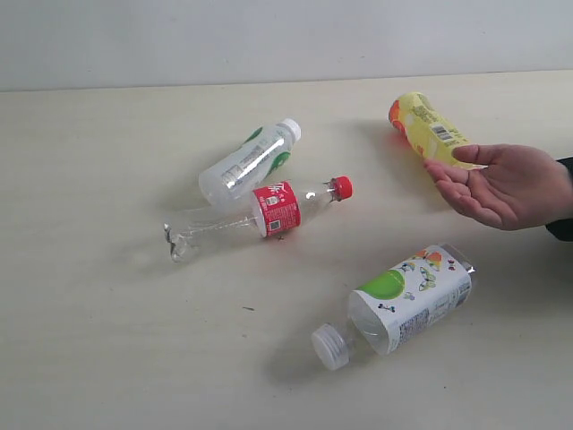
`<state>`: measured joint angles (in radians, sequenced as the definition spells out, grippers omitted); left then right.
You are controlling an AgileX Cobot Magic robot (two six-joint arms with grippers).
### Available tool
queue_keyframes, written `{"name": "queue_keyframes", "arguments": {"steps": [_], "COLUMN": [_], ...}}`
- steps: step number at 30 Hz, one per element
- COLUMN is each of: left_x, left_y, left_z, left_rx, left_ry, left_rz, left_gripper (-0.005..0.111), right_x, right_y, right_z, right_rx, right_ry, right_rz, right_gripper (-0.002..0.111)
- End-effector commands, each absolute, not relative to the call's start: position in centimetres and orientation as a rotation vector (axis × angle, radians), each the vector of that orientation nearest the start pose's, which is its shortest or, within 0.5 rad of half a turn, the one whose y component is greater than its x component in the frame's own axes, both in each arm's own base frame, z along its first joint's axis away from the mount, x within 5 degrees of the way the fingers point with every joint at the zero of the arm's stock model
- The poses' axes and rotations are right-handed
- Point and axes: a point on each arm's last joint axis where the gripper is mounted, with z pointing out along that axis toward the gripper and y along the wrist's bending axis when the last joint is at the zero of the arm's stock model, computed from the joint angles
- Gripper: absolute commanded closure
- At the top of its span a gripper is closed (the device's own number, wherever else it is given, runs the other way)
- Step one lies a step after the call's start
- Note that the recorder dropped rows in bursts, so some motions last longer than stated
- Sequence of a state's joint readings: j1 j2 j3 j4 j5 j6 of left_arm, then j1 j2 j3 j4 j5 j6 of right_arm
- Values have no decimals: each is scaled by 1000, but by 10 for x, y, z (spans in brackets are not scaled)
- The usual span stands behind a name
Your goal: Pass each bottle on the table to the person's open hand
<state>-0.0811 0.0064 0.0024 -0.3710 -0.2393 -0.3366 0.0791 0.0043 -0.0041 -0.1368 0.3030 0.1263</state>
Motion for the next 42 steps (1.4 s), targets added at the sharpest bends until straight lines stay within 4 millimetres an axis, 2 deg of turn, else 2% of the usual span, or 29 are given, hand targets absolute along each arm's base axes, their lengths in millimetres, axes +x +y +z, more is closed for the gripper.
{"name": "queue_keyframes", "arguments": {"steps": [1,4,7,10,13,17,19,21,25,27,31,33,36,37,38,39,42], "left_x": [39,30,37,61,99,162,187,212,250,264,283,289,296,299,300,302,306], "left_y": [13,13,2,-7,-8,-8,-15,-31,-80,-112,-169,-193,-222,-237,-244,-255,-267], "left_z": [262,303,346,379,395,381,367,351,324,313,297,289,279,270,265,257,238], "left_rx": [-516,-451,-296,-200,-217,-314,-279,-177,210,488,903,1041,1156,1260,1327,1442,1647], "left_ry": [850,750,849,1068,1337,1723,1930,2152,2441,2480,2450,2469,2506,2517,2511,2497,2478], "left_rz": [-746,-740,-648,-528,-405,-294,-230,-200,-229,-230,-199,-177,-173,-159,-147,-131,-95], "left_gripper": [106,106,106,106,106,106,106,106,106,106,104,97,83,72,65,52,31], "right_x": [55,55,55,55,55,55,55,54,54,54,54,54,54,54,54,54,54], "right_y": [0,0,0,0,0,0,0,0,0,0,0,0,0,0,0,0,0], "right_z": [187,187,187,187,187,187,187,186,186,186,186,186,186,186,186,186,186], "right_rx": [-44,-44,-44,-44,-44,-44,-44,-43,-43,-43,-43,-43,-43,-43,-43,-43,-43], "right_ry": [1772,1772,1772,1772,1772,1772,1777,1787,1787,1787,1787,1787,1787,1787,1787,1787,1787], "right_rz": [9,9,9,9,9,9,8,7,7,7,7,7,7,7,7,7,7], "right_gripper": [108,108,108,108,108,108,108,108,108,108,108,108,108,108,108,108,108]}}
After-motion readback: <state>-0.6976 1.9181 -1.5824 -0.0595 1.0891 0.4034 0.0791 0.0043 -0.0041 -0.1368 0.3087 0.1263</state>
